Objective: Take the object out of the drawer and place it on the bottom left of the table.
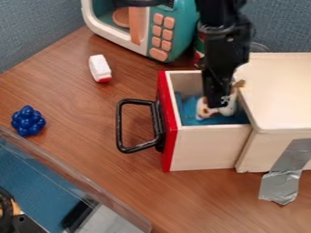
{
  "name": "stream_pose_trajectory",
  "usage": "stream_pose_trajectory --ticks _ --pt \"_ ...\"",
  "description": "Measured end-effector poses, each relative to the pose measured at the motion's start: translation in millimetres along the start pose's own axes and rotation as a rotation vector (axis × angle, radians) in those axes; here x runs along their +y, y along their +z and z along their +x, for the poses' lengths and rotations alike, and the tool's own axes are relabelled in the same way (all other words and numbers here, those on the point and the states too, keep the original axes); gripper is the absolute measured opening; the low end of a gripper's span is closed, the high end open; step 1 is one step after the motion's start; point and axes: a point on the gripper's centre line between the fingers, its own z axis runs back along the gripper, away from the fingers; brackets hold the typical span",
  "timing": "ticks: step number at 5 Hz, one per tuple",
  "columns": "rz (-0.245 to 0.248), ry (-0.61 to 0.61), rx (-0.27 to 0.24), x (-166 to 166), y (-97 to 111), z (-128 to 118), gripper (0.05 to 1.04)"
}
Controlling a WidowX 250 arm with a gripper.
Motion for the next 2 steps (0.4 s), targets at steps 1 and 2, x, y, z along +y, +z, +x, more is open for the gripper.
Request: stream_pose_trajectory --ticks 1,2 --pt "0.049 -0.052 -0.071 -10.2 40.4 14.1 0.238" --pt "0.12 0.001 -0.062 -0.7 84.5 -0.5 0.223"
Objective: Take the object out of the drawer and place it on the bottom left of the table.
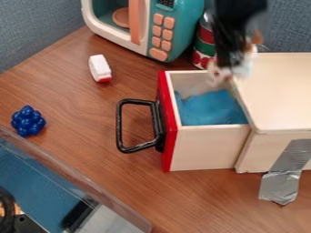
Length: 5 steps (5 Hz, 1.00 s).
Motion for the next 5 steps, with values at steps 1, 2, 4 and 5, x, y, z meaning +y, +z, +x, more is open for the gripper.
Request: stream_pose_trajectory --ticks 1,2,4,5 --pt "0.089 0.121 0.08 23.6 29.5 -36.1 0.223" --pt "0.133 0.246 0.136 44.6 47.4 -78.4 0.223" --pt "0.146 0.465 0.238 51.2 44.4 -158.9 0.223" --pt "0.198 0.599 0.273 43.2 33.8 -190.8 0.222"
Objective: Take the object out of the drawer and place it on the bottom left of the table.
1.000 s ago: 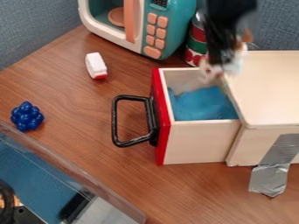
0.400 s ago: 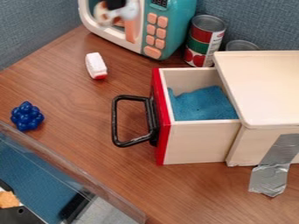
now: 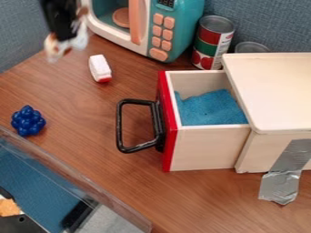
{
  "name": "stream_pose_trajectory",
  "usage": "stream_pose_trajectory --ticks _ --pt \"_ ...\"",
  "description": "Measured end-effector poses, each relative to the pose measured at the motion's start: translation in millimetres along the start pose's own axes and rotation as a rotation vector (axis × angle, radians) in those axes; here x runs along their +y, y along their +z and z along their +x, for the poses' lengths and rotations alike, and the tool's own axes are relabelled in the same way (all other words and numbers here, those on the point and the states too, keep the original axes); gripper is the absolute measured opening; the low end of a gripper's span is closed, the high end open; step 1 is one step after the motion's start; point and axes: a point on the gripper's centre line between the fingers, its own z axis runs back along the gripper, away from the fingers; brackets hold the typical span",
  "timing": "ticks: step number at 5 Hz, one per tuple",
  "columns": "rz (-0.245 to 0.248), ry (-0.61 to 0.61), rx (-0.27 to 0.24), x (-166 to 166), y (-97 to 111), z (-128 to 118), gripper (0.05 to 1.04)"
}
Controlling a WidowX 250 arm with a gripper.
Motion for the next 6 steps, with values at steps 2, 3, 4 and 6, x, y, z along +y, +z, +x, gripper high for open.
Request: stream_pose_trajectory --ticks 2,3,4,6 --pt "0.027 0.145 0.038 28.8 -14.7 -32.8 0.259" --pt "-0.004 0.192 0.041 37.5 -22.4 -41.4 0.355" --pt "-0.015 0.164 0.04 36.2 -22.6 -41.7 0.655" --pt "-0.072 0.0 -0.023 26.3 0.0 -28.3 1.006"
